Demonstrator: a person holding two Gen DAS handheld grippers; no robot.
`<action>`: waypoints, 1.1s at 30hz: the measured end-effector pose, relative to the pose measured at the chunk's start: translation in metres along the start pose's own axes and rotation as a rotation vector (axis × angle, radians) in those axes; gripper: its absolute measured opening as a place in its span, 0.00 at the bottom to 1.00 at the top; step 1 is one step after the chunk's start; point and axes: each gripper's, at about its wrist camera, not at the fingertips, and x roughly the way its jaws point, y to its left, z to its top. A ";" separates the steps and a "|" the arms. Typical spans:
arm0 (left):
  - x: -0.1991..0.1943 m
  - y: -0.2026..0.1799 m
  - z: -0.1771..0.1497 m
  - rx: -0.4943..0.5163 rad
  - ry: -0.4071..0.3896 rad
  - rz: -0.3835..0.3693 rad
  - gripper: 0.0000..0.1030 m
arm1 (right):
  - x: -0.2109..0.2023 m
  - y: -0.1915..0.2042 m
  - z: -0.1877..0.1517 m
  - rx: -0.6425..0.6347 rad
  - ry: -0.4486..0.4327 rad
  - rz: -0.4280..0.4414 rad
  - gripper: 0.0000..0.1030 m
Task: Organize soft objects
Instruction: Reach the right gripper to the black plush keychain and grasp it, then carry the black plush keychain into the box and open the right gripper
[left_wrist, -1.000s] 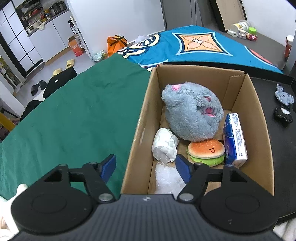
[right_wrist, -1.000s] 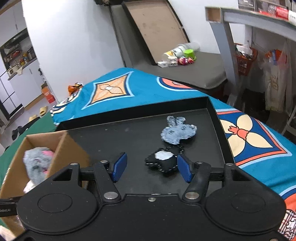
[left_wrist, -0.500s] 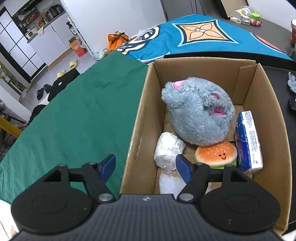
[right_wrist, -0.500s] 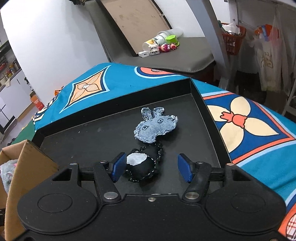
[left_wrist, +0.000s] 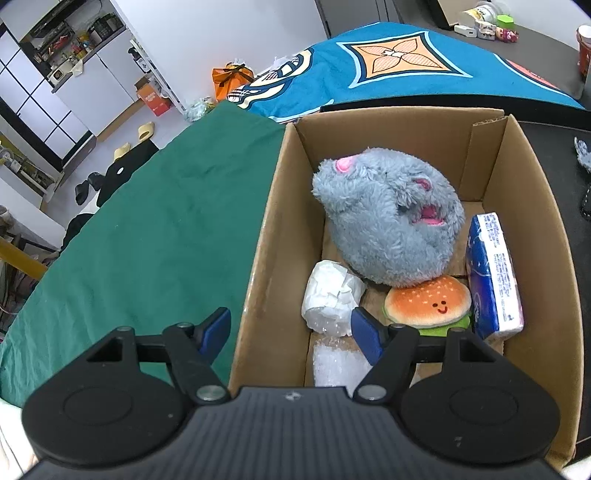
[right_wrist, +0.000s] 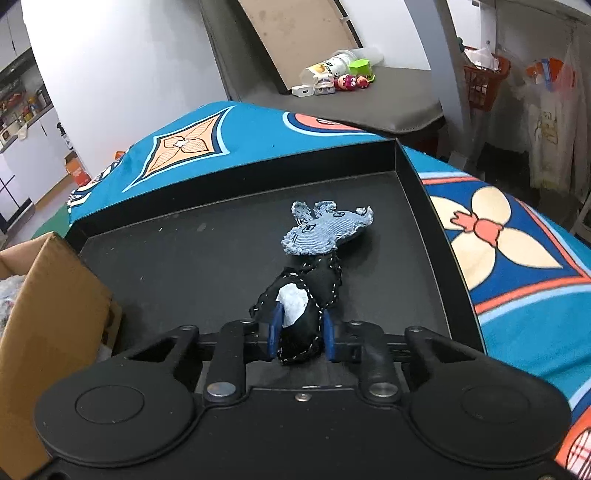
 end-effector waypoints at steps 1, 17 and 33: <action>-0.001 0.001 -0.001 -0.002 -0.002 0.000 0.68 | -0.002 -0.002 -0.001 0.011 0.000 0.007 0.20; -0.026 0.014 -0.010 -0.015 -0.038 -0.024 0.68 | -0.060 -0.001 0.001 0.013 -0.070 0.051 0.19; -0.046 0.021 -0.016 -0.011 -0.076 -0.036 0.68 | -0.105 0.018 0.003 -0.047 -0.143 0.108 0.19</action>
